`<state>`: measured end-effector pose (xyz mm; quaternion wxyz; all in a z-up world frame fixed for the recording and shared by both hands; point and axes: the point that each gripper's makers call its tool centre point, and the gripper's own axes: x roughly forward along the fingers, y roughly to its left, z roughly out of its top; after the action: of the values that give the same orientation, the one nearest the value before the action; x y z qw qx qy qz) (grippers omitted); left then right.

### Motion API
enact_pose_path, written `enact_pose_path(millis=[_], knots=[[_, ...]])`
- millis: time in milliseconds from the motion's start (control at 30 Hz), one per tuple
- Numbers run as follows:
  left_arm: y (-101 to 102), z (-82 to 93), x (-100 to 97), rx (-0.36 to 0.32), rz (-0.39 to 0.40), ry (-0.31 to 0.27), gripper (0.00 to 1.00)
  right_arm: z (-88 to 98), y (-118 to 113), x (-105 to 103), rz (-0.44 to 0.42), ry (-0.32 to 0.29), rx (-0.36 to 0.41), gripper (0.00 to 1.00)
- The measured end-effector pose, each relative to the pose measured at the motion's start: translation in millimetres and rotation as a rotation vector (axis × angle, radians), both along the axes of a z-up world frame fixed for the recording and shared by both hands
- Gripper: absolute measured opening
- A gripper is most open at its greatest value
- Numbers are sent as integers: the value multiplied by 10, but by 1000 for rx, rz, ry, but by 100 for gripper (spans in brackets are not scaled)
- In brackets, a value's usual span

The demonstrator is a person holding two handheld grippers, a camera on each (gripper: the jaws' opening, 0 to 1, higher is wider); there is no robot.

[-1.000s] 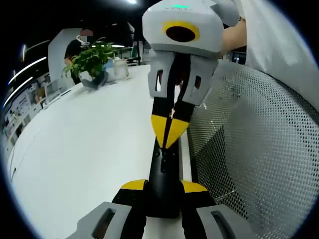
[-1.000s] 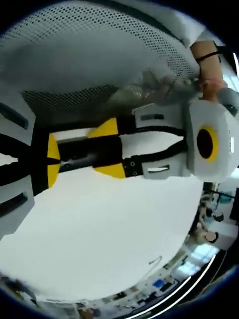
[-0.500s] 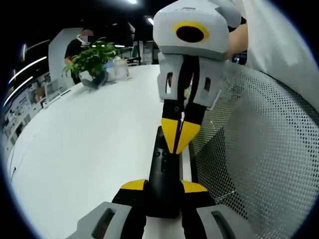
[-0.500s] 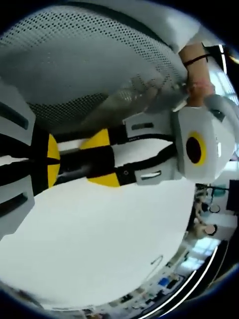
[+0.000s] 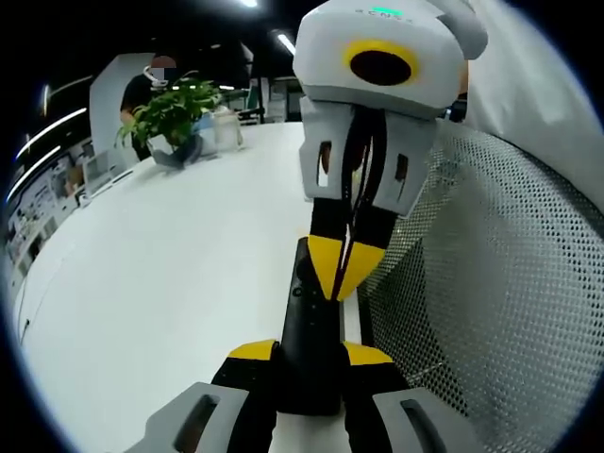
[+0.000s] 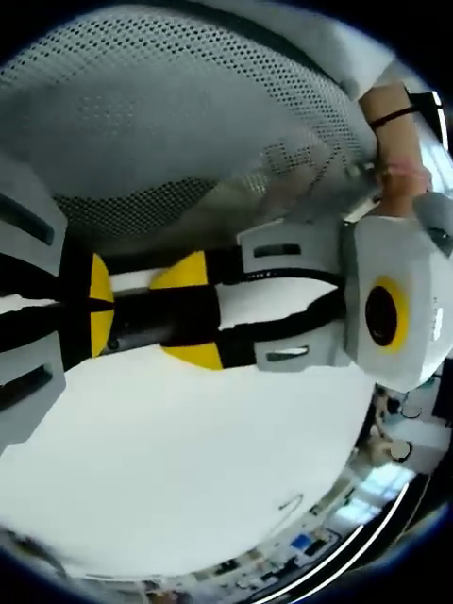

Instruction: Press the specified remote control buttons in sequence, fully releasing each button before pressing the next.

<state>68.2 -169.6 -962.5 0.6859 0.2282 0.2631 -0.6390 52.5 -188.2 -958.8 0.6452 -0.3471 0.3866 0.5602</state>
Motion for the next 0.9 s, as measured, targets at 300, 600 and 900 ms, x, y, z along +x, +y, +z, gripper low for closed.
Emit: enact_pose_path(millis=[300,600,900], knots=[[-4,-1,-4,-2,2,-1,25,72,-64,103,-51,-7,47,0],[-4,-1,-4,-3,3,1,25,24,-18,129,-5,-10,10,0],[-8,1,3,-3,5,1,25,-1,-20,153,85,-93,-134,0]])
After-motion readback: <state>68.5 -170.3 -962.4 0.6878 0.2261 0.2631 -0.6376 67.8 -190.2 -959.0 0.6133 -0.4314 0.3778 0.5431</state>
